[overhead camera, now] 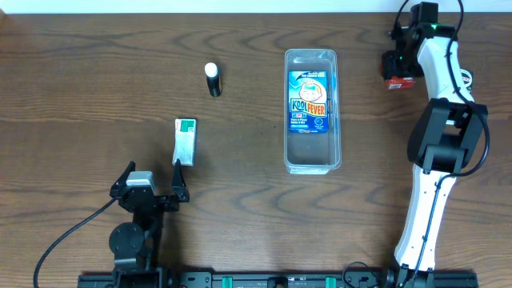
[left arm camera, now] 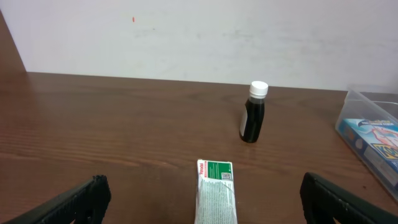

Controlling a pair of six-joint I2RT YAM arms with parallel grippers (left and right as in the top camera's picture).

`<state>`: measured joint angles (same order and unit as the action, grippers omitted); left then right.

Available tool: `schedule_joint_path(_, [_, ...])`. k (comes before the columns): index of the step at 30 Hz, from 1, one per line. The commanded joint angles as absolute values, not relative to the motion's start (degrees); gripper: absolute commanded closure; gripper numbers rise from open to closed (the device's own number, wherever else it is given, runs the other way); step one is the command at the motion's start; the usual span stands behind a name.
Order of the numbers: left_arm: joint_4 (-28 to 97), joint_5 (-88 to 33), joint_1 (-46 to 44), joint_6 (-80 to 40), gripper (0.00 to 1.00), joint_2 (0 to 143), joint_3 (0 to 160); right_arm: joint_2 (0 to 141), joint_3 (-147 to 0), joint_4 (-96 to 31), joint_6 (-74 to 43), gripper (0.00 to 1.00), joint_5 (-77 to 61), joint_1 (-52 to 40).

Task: Pack container
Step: 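Carry the red-white box into the container and release it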

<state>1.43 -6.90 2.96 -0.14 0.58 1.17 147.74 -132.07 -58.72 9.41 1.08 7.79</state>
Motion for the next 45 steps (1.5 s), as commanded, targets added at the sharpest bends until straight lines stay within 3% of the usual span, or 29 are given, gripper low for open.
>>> schedule_joint_path(1, [3.42, -7.51, 3.31, 0.19, 0.02, 0.23, 0.23, 148.51, -137.14, -61.52, 7.70, 0.38, 1.26, 8.27])
schedule_joint_path(7, [3.42, -7.51, 3.31, 0.19, 0.02, 0.23, 0.23, 148.51, -149.75, -74.94, 5.93, 0.37, -0.19, 8.03])
schedule_joint_path(17, [3.42, -7.51, 3.31, 0.19, 0.02, 0.23, 0.23, 148.51, -171.35, -97.19, 1.58, 0.38, -14.87, 3.49])
schedule_joint_path(28, [3.42, -7.51, 3.31, 0.19, 0.02, 0.23, 0.23, 147.87, -172.27, -97.30, -9.45, 0.37, -9.37, -10.15])
schedule_joint_path(34, [3.42, -7.51, 3.31, 0.19, 0.02, 0.23, 0.23, 147.87, -172.07, -97.32, -17.15, 0.37, 2.55, -17.04])
schedule_joint_path(45, [3.42, -7.51, 3.31, 0.19, 0.02, 0.23, 0.23, 147.87, -166.84, -97.19, -29.34, 0.34, 11.62, -22.55])
